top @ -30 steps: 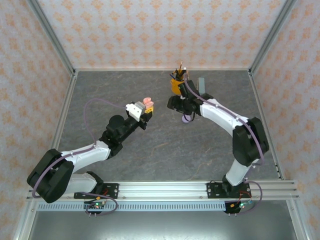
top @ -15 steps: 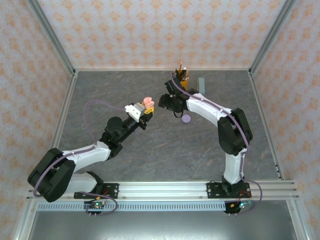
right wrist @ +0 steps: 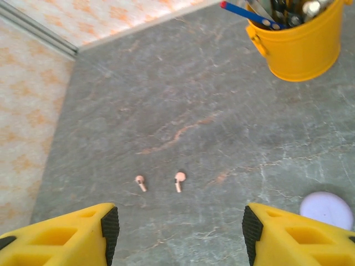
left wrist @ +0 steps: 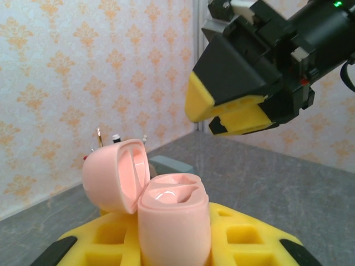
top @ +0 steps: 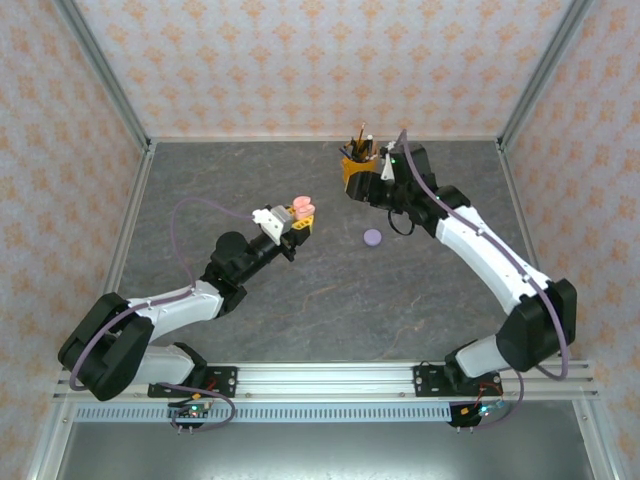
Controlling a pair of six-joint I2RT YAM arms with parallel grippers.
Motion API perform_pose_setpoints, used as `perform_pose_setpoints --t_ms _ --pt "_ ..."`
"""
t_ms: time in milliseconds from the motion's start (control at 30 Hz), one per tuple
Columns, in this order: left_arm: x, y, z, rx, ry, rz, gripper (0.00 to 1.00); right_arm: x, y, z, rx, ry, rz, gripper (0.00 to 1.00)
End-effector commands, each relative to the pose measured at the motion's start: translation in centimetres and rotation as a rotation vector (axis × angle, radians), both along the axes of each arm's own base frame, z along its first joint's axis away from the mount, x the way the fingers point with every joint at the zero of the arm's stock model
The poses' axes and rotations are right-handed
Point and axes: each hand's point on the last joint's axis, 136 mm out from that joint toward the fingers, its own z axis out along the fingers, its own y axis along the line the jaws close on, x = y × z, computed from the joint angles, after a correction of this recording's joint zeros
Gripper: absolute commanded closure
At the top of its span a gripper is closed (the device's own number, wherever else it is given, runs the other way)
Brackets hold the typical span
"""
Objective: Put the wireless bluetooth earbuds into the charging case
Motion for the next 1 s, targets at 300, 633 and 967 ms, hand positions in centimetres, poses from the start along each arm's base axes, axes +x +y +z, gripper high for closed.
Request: perform_pose_setpoints --t_ms 300,633,967 --pt "-1.5 1.4 4.9 -0.126 -0.131 -0.031 1.00 -0.3 1.6 -3.1 0.053 0.130 0.004 0.39" --pt "-2.1 1.5 5.0 0.032 -0.194 -0.037 1.00 0.6 4.2 -8.0 -0.008 0.242 0.005 0.40" --pt "-1.0 3.0 6.0 0.000 -0.227 0.043 1.00 2.9 7.0 -15.4 -0.119 0.391 -0.081 0.43"
